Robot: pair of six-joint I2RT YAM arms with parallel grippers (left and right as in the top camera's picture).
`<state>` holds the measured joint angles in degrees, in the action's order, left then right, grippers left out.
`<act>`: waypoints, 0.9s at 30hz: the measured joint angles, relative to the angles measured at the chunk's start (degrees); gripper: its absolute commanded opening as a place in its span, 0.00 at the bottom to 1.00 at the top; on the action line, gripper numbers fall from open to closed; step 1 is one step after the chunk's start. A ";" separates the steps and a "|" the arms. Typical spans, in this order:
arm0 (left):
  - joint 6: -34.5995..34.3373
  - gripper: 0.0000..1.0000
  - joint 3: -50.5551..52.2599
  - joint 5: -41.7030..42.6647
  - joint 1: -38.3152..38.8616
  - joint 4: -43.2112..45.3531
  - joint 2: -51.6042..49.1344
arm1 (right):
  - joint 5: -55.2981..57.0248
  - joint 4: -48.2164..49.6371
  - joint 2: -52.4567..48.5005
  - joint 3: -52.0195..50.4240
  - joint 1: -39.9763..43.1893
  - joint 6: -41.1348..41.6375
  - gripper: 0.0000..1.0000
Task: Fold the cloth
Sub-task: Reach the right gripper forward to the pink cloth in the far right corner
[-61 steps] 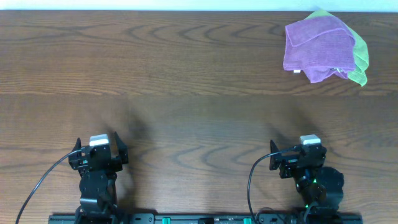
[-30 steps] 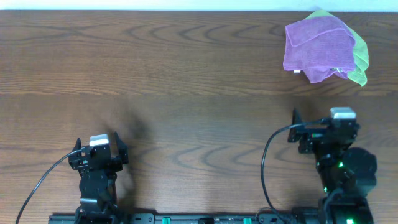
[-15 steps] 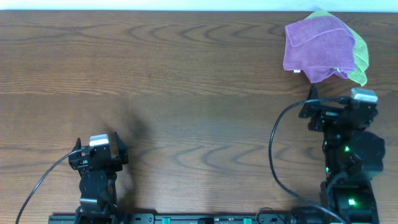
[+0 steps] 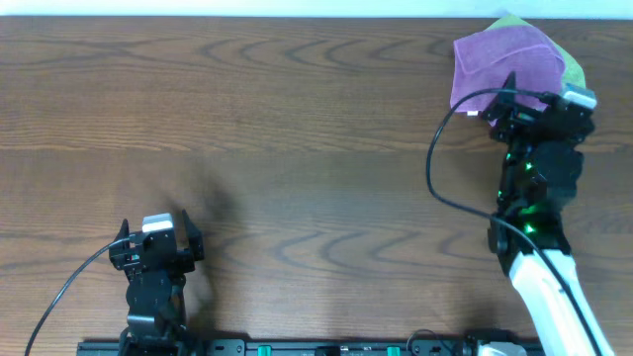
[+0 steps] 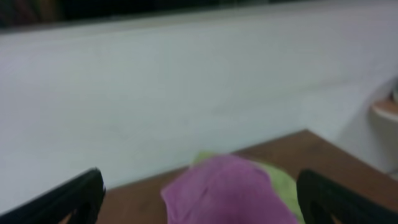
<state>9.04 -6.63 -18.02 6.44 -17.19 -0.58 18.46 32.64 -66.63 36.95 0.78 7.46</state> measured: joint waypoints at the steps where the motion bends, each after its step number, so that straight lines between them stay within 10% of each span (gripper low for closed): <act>1: 0.00 0.95 -0.02 0.00 0.00 -0.04 0.00 | 0.09 2.21 -0.94 0.00 0.07 0.00 0.99; 11: 0.00 0.95 -0.02 0.00 0.00 -0.02 0.00 | 0.39 -2.58 -2.97 0.20 1.73 0.22 0.99; 27: 0.00 0.95 -0.02 0.00 0.00 -0.04 0.00 | -6.36 -43.56 -14.64 30.21 8.44 4.11 0.99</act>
<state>9.04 -6.66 -18.02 6.44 -17.23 -0.58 12.10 -10.92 -81.28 67.16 9.21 11.57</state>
